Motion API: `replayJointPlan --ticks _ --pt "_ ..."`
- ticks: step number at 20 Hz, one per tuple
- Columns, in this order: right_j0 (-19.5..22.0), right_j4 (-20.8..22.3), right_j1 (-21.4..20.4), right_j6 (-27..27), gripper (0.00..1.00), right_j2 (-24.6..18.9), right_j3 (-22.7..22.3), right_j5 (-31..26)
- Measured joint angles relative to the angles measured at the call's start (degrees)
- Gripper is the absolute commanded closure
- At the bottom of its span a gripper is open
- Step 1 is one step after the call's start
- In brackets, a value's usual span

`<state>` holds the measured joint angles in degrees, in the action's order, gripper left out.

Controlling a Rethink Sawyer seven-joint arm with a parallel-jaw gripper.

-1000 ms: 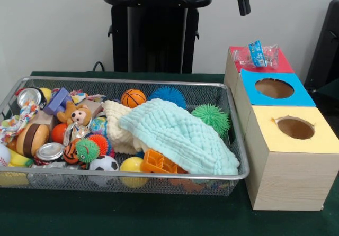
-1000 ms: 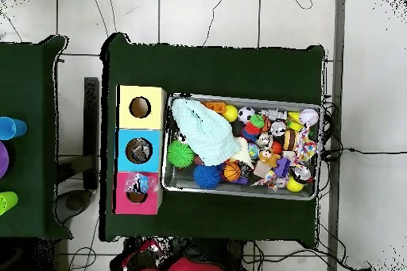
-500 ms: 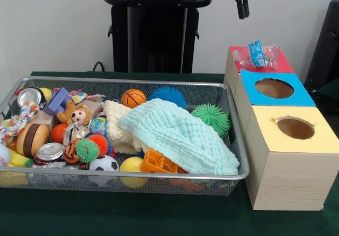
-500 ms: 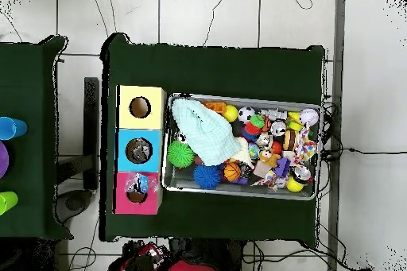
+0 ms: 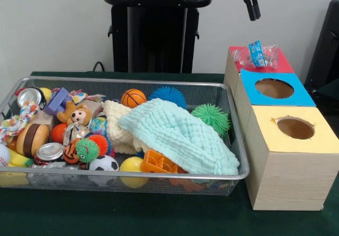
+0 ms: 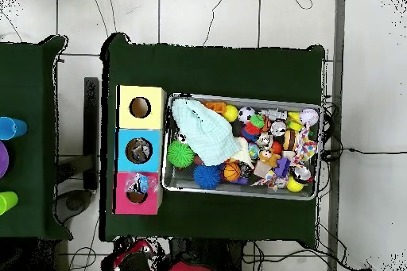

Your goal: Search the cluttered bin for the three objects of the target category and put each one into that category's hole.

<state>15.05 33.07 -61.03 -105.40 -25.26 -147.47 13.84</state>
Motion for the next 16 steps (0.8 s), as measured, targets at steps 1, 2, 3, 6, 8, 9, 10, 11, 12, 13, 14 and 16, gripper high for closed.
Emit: replayJointPlan --ticks 1,2,3,6,8,9,10,11,12,13,14,16 --pt "-0.2 0.0 0.2 0.0 1.0 0.3 0.0 1.1" --pt "-0.3 0.0 0.3 0.0 1.0 0.5 0.0 1.7" --pt "-0.5 0.0 0.4 0.0 1.0 1.0 0.1 3.0" --pt "-1.0 0.0 0.6 0.0 1.0 1.9 0.3 4.0" --pt "-2.0 0.0 1.0 0.0 1.0 3.3 0.7 4.0" --pt "-2.8 0.0 1.3 0.0 1.0 4.2 0.9 4.0" --pt "-3.5 0.0 1.6 0.0 1.0 5.1 1.1 4.0" --pt "-4.3 0.0 1.9 0.0 1.0 6.1 1.3 4.0" --pt "-5.4 0.0 2.3 0.0 1.0 7.4 1.6 4.0" --pt "-6.1 0.0 2.6 0.0 1.0 8.2 1.7 4.0" --pt "-6.9 0.0 3.0 0.0 1.0 9.3 2.0 4.0" --pt "-8.3 0.0 3.5 0.0 1.0 11.0 2.5 4.0"
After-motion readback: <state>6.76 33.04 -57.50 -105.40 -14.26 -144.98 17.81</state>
